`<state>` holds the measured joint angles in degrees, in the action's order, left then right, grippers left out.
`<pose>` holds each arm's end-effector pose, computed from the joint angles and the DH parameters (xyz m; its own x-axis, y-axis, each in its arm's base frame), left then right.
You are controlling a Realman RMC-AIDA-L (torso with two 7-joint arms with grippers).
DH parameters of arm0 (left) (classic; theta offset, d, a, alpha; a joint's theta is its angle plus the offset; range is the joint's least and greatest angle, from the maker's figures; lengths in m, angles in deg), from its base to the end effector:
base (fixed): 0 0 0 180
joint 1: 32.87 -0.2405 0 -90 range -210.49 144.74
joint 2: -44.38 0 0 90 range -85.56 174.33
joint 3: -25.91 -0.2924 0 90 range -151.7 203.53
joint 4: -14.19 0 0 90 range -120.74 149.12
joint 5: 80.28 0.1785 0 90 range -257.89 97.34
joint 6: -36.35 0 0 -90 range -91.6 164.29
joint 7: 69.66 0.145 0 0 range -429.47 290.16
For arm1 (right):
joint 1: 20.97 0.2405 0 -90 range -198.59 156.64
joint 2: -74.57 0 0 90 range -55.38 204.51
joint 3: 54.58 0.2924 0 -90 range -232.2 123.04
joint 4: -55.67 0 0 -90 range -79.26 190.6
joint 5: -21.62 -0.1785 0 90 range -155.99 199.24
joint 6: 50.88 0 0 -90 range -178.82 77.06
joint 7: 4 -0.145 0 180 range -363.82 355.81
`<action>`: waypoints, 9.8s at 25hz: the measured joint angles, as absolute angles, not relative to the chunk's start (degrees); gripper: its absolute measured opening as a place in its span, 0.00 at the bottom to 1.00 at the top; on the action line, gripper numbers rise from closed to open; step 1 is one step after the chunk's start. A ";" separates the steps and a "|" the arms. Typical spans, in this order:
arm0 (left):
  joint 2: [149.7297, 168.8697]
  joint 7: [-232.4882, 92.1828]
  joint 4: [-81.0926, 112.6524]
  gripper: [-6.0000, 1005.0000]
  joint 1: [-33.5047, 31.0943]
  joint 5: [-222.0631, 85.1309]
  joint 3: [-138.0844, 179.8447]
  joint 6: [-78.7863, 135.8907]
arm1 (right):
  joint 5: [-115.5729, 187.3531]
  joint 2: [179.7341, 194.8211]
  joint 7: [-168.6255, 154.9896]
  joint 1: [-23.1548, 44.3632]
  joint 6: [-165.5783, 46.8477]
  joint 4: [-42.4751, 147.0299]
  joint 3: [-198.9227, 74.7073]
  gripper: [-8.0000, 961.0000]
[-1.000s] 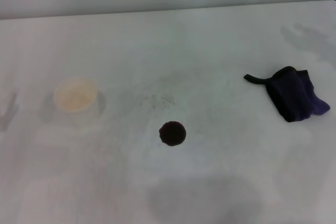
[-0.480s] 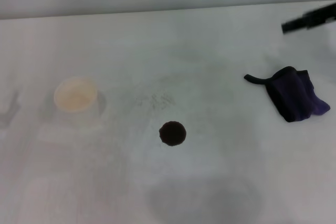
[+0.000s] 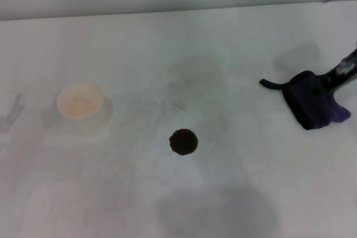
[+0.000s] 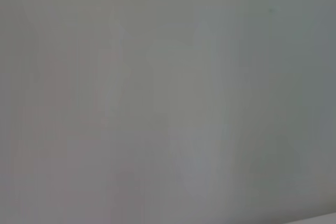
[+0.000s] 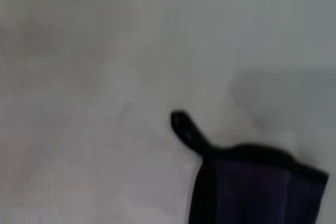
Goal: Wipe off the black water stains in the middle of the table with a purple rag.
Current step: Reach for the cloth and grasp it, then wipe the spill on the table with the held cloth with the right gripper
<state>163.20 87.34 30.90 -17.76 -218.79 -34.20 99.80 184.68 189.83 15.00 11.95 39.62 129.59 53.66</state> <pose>-0.3759 0.2923 0.0066 0.7925 0.0508 0.6078 0.5995 -0.2485 -0.7608 0.2856 0.3499 0.0389 0.4016 -0.9122 0.0817 -0.6373 -0.3424 -0.6904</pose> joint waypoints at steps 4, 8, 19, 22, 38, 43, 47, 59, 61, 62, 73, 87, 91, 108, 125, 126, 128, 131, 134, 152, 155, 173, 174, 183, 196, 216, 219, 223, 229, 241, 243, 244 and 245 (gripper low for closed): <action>163.21 87.53 30.90 0.88 -17.65 -218.82 -34.20 99.90 | 184.76 189.94 13.07 12.07 38.14 128.08 52.06 0.54; 163.29 87.83 30.69 0.88 -17.68 -218.84 -34.20 99.98 | 185.65 189.80 12.29 12.58 35.59 125.49 51.73 0.54; 163.44 87.85 30.45 0.88 -18.28 -218.89 -34.27 100.16 | 189.23 189.72 12.48 14.28 30.32 117.80 51.41 0.54; 163.48 87.84 30.38 0.88 -18.21 -218.86 -34.37 100.16 | 189.24 189.70 12.76 14.67 29.14 116.80 51.41 0.54; 163.48 87.84 30.34 0.88 -18.14 -218.87 -34.26 100.15 | 189.44 189.68 12.68 17.40 26.98 111.68 49.31 0.52; 163.47 87.85 30.36 0.88 -17.92 -218.89 -34.22 100.15 | 190.09 189.63 12.74 19.76 26.55 106.86 49.31 0.41; 163.47 87.84 30.60 0.88 -17.80 -218.89 -34.32 100.15 | 190.18 189.62 12.91 20.56 26.05 105.12 49.06 0.32; 163.48 87.84 30.51 0.88 -17.23 -218.88 -34.52 100.15 | 189.75 189.84 13.97 20.15 25.84 105.69 48.88 0.12; 163.47 87.84 30.47 0.88 -16.97 -218.87 -34.55 100.15 | 189.14 190.08 14.62 20.15 25.89 105.99 48.60 0.12; 163.47 87.84 30.43 0.88 -16.82 -218.86 -34.55 100.15 | 188.45 190.17 14.91 20.16 25.85 106.18 48.12 0.12; 163.56 87.74 30.35 0.88 -15.79 -218.55 -34.73 100.32 | 174.66 190.33 16.58 20.83 23.61 110.33 37.24 0.12; 163.57 87.84 30.29 0.88 -14.35 -218.53 -35.17 101.07 | 155.81 190.77 17.64 27.78 16.62 111.15 14.85 0.13; 163.57 87.84 30.27 0.88 -13.71 -218.52 -35.52 101.16 | 151.79 190.79 17.76 30.22 16.06 112.09 9.57 0.13; 163.56 87.85 30.27 0.88 -13.71 -218.35 -36.14 101.92 | 163.41 190.33 11.85 30.66 13.65 111.28 11.41 0.15; 163.50 87.84 30.41 0.88 -12.76 -218.80 -36.13 101.90 | 152.25 190.76 19.90 31.21 15.92 110.75 11.53 0.16; 163.50 87.85 30.47 0.88 -12.75 -218.79 -36.12 101.92 | 151.17 190.76 20.48 31.32 16.17 110.76 11.13 0.16; 163.48 87.84 30.60 0.88 -12.69 -218.66 -36.13 101.93 | 148.92 190.76 21.91 31.48 16.75 110.67 10.37 0.16; 163.47 87.84 30.72 0.88 -12.55 -218.50 -36.14 101.96 | 146.26 190.76 23.48 31.75 17.49 110.17 9.29 0.16; 163.47 87.84 30.74 0.88 -12.43 -218.48 -36.14 101.97 | 144.98 190.76 23.68 31.90 17.84 110.04 7.87 0.17; 163.58 87.84 30.10 0.88 -12.35 -218.48 -36.14 102.00 | 159.22 190.49 14.92 32.01 16.44 110.25 9.68 0.18; 163.64 87.84 29.61 0.88 -12.18 -218.63 -36.14 102.00 | 164.58 190.47 11.97 31.62 16.36 110.03 11.37 0.18; 163.56 87.84 29.48 0.88 -10.66 -218.55 -36.14 101.89 | 151.42 190.75 18.61 32.66 17.42 113.16 6.16 0.20; 163.56 87.84 29.48 0.88 -10.58 -218.50 -36.14 101.87 | 149.81 190.76 19.10 33.23 17.49 112.83 4.73 0.20; 163.56 87.84 29.48 0.88 -10.46 -218.41 -36.22 101.91 | 145.82 190.75 19.81 34.39 17.04 112.18 0.24 0.21; 163.56 87.84 29.48 0.88 -10.95 -218.54 -36.14 101.37 | 167.70 190.50 5.26 34.06 18.51 111.41 6.03 0.22; 163.56 87.85 28.97 0.88 -10.37 -218.80 -36.05 101.11 | 141.73 190.74 24.54 36.36 16.84 111.30 -0.35 0.23; 163.56 87.84 28.95 0.88 -10.38 -218.79 -36.11 101.11 | 140.88 190.76 23.88 37.39 14.80 110.23 -2.61 0.23; 163.56 87.84 28.88 0.88 -10.46 -218.79 -36.12 101.12 | 141.75 190.75 21.14 38.72 12.41 107.35 -3.50 0.24; 163.57 87.84 28.86 0.88 -10.79 -218.79 -36.13 101.12 | 150.02 190.76 13.31 38.98 12.17 106.90 -3.03 0.24; 163.65 87.84 28.34 0.88 -11.02 -218.84 -35.87 101.12 | 167.50 190.29 7.72 33.56 18.55 111.68 8.53 0.25; 163.63 87.84 28.30 0.88 -11.01 -218.88 -35.83 101.12 | 170.70 190.18 7.89 31.89 20.46 113.39 11.33 0.25; 163.60 87.84 28.27 0.88 -10.99 -218.91 -35.81 101.12 | 172.14 190.16 8.11 31.14 21.19 113.90 12.68 0.25; 163.60 87.84 28.26 0.88 -10.96 -218.92 -35.80 101.12 | 173.43 190.14 8.53 30.32 21.71 114.27 14.30 0.26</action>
<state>163.60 87.84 28.26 -10.96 -218.92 -35.80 101.12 173.43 190.14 8.53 30.32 21.71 114.27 14.30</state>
